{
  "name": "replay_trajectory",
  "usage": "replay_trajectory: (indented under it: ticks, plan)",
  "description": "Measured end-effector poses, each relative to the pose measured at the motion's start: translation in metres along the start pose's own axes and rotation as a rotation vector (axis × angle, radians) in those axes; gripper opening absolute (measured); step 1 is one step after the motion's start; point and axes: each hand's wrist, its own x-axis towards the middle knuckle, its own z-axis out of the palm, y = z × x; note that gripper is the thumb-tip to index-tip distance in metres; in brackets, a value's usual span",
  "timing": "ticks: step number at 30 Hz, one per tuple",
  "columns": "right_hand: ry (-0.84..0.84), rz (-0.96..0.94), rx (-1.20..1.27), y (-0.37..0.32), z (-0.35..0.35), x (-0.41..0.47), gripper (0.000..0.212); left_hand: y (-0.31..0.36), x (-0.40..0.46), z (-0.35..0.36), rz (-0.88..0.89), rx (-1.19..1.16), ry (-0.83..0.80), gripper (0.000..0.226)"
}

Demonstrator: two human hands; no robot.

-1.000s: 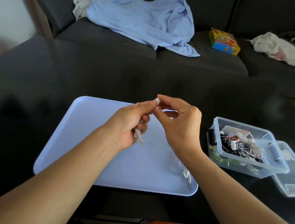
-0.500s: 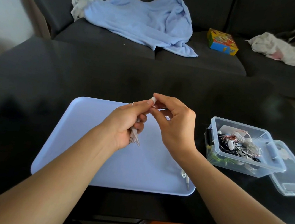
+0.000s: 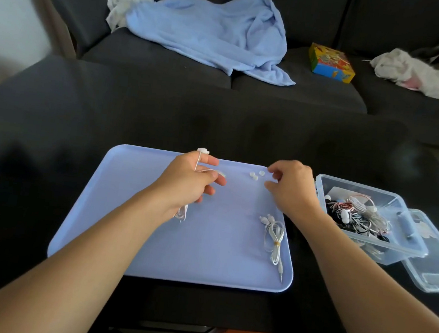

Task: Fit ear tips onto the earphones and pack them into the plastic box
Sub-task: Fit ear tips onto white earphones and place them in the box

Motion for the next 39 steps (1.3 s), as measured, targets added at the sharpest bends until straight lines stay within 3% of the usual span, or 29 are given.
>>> replay_trajectory:
  ticks: [6, 10, 14, 17, 21, 25, 27, 39]
  plan:
    - [-0.019, 0.046, 0.069, 0.003, 0.021, 0.001, 0.026, 0.004, -0.001, 0.000, -0.063, 0.024, -0.084, 0.030]
    - [0.022, 0.074, 0.089, -0.001, 0.030, 0.005, 0.024, 0.004, -0.004, 0.002, -0.061, 0.082, -0.155, 0.014]
    - [0.050, 0.090, -0.028, -0.006, 0.036, 0.010, 0.015, 0.004, -0.006, 0.005, -0.001, 0.095, -0.183, 0.040]
    - [0.056, 0.090, -0.054, -0.007, 0.038, 0.010, 0.012, 0.001, -0.005, 0.005, 0.041, 0.058, -0.167, 0.039]
    - [0.062, 0.073, 0.231, -0.023, 0.022, 0.009, 0.005, 0.000, -0.002, -0.001, 0.067, 0.041, -0.107, 0.036]
    - [-0.124, 0.081, 0.741, -0.059, -0.012, -0.010, 0.006, 0.003, -0.001, -0.003, 0.043, -0.009, -0.046, 0.036]
    - [-0.201, 0.051, 0.875, -0.067, -0.022, -0.022, 0.011, 0.005, -0.001, -0.003, 0.038, -0.053, -0.038, 0.036]
    - [-0.199, -0.078, 0.903, -0.064, -0.033, -0.035, 0.013, 0.009, -0.004, 0.003, 0.053, -0.061, -0.022, 0.033]
